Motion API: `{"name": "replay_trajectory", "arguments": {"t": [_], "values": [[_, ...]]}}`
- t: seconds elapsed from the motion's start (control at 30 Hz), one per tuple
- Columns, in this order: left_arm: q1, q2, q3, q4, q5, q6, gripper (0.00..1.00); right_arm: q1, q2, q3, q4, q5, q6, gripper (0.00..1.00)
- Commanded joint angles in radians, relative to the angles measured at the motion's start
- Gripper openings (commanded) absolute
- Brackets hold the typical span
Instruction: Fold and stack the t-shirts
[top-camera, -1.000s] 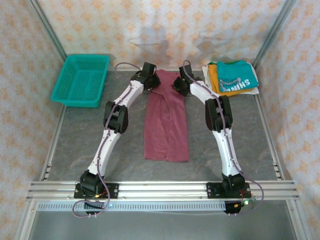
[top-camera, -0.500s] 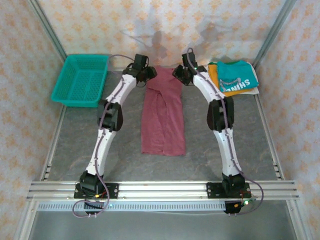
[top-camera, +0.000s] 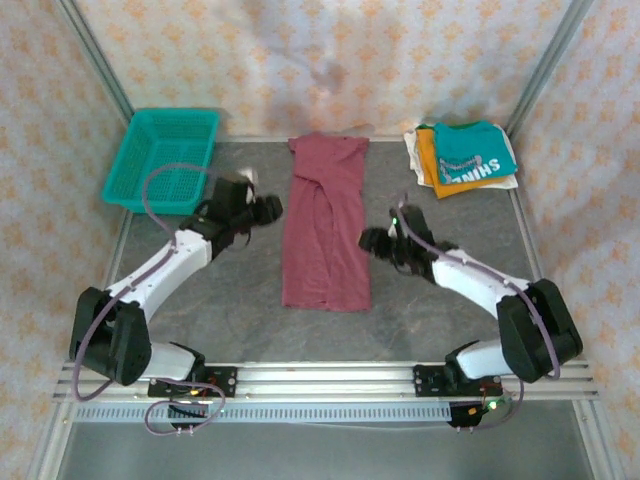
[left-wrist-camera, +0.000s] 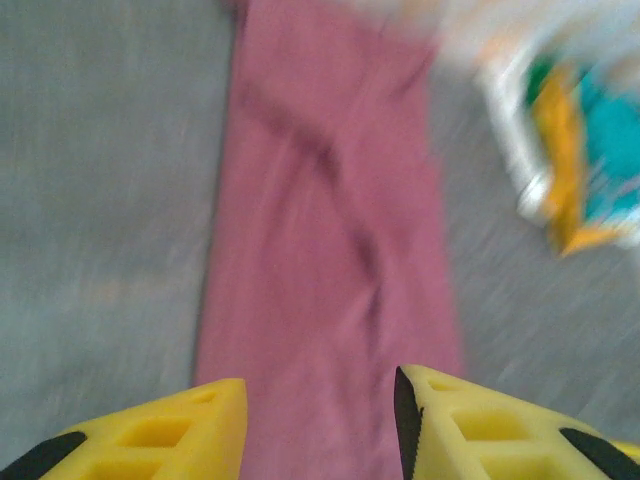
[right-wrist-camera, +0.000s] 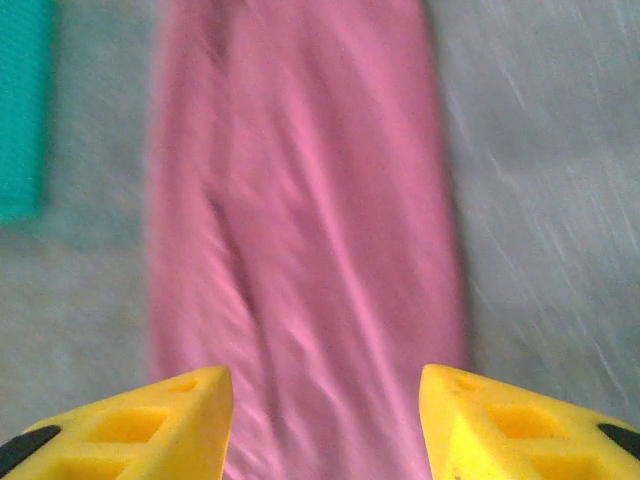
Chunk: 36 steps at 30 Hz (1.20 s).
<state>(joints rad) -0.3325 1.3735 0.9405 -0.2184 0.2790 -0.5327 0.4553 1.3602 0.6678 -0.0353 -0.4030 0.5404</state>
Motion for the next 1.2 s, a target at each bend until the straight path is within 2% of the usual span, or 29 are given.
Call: {"name": "replay_trajectory", "arguments": {"t": [0.0,0.13,0.27,0.33,0.4,0.5,0.63,1.17], "values": [[-0.081,-0.045,-0.101,-0.161,0.03,0.008,0.47,0.04,-0.09,-0.114,0.085,-0.004,0.033,0.53],[-0.141,-0.036,-0.175,-0.217,0.019,-0.054,0.47,0.044,-0.124,-0.203,0.096,0.003,0.069,0.53],[-0.17,-0.041,-0.219,-0.178,0.063,-0.085,0.47,0.046,-0.124,-0.232,0.1,0.019,0.075,0.53],[-0.189,-0.035,-0.201,-0.25,0.014,-0.084,0.47,0.046,-0.118,-0.235,0.1,0.026,0.078,0.53],[-0.205,-0.038,-0.213,-0.277,0.016,-0.084,0.47,0.046,-0.112,-0.236,0.105,0.034,0.08,0.54],[-0.221,-0.044,-0.263,-0.214,0.064,-0.117,0.46,0.046,-0.091,-0.237,0.127,0.04,0.077,0.54],[-0.247,-0.016,-0.233,-0.248,0.033,-0.109,0.44,0.048,-0.041,-0.225,0.156,0.011,0.076,0.54],[-0.289,0.017,-0.285,-0.149,0.073,-0.135,0.37,0.057,0.054,-0.226,0.211,-0.025,0.073,0.54]]}}
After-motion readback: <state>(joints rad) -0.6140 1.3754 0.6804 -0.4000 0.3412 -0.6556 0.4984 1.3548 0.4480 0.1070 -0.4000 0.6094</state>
